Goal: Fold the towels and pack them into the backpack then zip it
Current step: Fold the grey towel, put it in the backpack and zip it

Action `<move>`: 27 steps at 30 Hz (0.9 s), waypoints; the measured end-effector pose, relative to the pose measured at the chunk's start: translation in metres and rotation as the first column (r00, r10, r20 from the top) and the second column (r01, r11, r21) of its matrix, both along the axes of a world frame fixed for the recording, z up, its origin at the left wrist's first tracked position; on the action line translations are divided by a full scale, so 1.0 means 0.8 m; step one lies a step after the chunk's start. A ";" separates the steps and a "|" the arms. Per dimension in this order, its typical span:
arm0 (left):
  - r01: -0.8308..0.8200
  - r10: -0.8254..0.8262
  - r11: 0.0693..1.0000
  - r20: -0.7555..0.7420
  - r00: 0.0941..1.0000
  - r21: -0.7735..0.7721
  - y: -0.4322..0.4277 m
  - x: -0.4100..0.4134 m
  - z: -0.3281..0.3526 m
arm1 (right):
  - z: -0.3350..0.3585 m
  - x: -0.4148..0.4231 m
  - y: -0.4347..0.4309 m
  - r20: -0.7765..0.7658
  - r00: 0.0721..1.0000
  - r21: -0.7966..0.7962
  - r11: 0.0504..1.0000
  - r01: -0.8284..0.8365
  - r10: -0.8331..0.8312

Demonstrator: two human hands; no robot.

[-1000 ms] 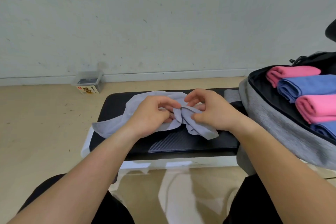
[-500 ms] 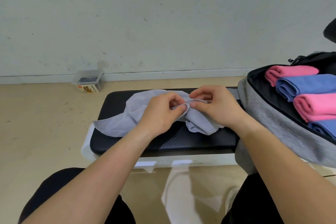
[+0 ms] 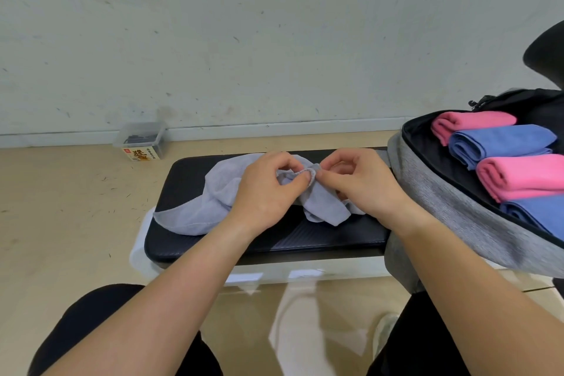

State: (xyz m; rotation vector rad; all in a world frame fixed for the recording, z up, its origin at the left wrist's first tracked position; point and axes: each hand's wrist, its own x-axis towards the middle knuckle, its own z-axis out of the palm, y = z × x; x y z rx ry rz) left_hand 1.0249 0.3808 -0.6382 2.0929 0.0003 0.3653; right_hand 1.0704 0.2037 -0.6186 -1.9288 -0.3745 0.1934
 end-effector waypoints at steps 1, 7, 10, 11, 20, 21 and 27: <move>0.001 -0.001 1.000 -0.002 1.000 -0.026 -0.001 -0.001 0.001 | 0.000 -0.002 0.002 -0.003 1.000 0.004 1.000 -0.013 0.013; -0.043 0.040 0.997 -0.044 0.998 -0.065 -0.002 0.000 0.003 | -0.002 -0.006 0.008 -0.023 0.999 0.044 0.998 -0.043 0.044; -0.063 0.059 0.995 -0.057 0.997 -0.075 -0.002 -0.001 0.004 | -0.004 -0.007 0.010 -0.004 0.999 0.055 0.997 -0.045 0.045; -0.071 0.066 0.995 -0.061 0.996 -0.072 -0.001 0.000 0.004 | -0.005 -0.007 0.011 0.008 0.999 0.056 0.997 -0.044 0.043; -0.059 0.057 0.998 -0.079 0.995 -0.019 0.006 0.000 0.006 | -0.006 -0.007 0.013 0.007 0.990 0.092 0.986 -0.139 0.138; -0.046 0.044 0.999 -0.088 0.995 -0.026 0.008 0.000 0.006 | -0.005 -0.005 0.013 0.003 0.990 0.094 0.985 -0.142 0.143; -0.035 0.028 0.997 -0.102 0.994 -0.065 0.015 -0.004 0.006 | -0.002 -0.007 0.021 0.012 0.989 0.109 0.983 -0.148 0.147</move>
